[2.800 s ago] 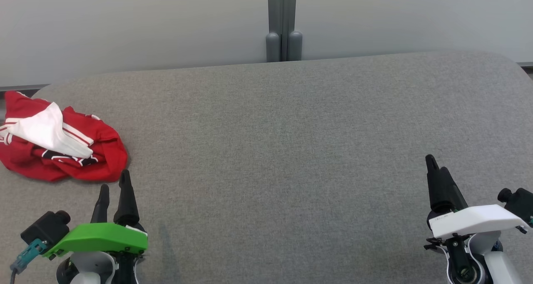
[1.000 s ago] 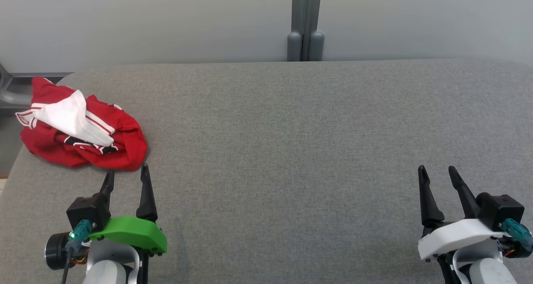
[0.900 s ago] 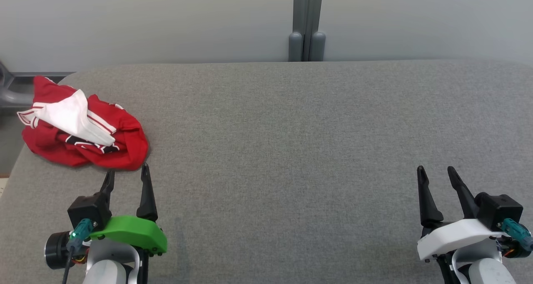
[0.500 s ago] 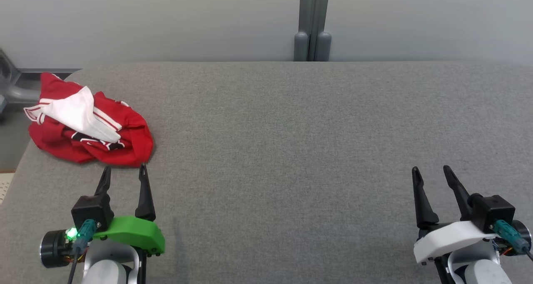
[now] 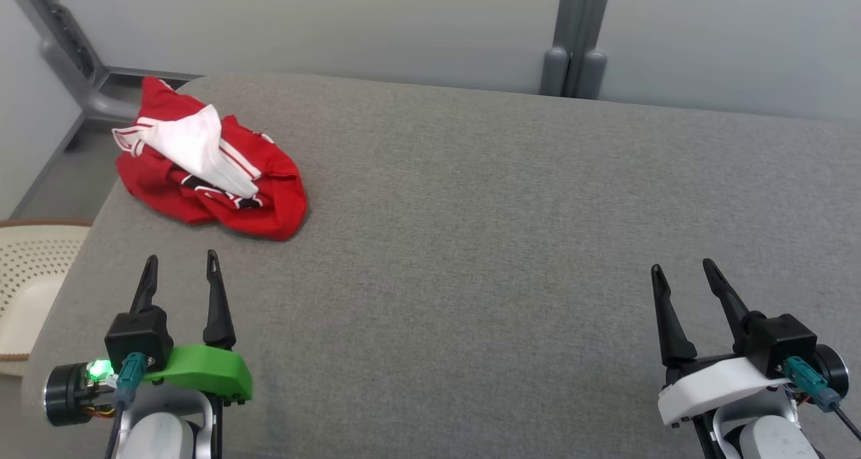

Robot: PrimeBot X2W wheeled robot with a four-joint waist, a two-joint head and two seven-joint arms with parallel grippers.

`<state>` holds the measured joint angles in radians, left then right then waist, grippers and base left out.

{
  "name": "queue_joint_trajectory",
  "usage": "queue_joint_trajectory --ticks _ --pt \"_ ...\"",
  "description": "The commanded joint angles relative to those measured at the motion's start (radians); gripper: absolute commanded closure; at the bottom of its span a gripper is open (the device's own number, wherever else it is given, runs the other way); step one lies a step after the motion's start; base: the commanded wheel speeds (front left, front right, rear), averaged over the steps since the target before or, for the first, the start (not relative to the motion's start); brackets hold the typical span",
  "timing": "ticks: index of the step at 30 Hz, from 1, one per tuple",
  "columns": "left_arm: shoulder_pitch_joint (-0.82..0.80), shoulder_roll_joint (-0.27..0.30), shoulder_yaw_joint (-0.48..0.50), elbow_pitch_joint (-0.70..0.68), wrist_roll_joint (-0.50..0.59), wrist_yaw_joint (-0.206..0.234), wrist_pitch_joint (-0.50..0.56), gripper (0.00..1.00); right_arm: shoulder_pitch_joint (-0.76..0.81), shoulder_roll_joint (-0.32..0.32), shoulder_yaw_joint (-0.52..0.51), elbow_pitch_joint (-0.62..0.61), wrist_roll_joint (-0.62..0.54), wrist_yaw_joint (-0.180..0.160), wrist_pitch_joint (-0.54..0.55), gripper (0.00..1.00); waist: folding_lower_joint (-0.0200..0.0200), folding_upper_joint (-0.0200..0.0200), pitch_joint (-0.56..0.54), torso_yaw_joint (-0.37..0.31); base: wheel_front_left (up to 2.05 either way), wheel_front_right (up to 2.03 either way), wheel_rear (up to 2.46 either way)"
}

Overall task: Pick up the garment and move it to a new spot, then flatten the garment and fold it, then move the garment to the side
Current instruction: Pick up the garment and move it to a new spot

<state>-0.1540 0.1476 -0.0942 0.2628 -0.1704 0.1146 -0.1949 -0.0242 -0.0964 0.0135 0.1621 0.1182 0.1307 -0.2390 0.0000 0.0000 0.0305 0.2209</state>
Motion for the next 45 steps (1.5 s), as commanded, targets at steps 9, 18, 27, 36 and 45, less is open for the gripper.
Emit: queue_joint_trajectory --ticks 9,18,27,36,45 --pt "-0.006 0.021 0.030 0.011 -0.027 0.010 -0.021 0.00 -0.005 0.001 0.017 0.007 0.023 0.000 -0.014 0.00 0.0000 0.0000 0.021 0.213 0.00 0.00 0.00" --pt "0.030 0.031 0.065 -0.005 -0.056 0.029 -0.034 0.00 -0.028 -0.009 0.044 0.014 0.037 0.000 -0.021 0.00 0.0000 0.0000 0.035 0.319 0.00 0.00 0.00" --pt "0.055 0.026 0.081 -0.020 -0.080 0.040 -0.042 0.00 -0.049 -0.030 0.072 0.029 0.058 0.000 -0.026 0.00 0.0000 0.0000 0.049 0.320 0.00 0.00 0.00" --pt "-0.113 0.048 0.073 0.019 -0.108 0.000 -0.029 0.00 -0.052 -0.059 0.031 -0.020 0.032 0.000 -0.021 0.00 0.0000 0.0000 0.108 0.238 0.00 0.00 0.00" --pt "-0.429 0.110 0.105 0.037 -0.134 -0.020 0.014 0.00 -0.114 -0.141 -0.021 -0.155 0.034 0.000 0.006 0.00 0.0000 0.0000 0.306 0.062 0.00 0.00 0.00"
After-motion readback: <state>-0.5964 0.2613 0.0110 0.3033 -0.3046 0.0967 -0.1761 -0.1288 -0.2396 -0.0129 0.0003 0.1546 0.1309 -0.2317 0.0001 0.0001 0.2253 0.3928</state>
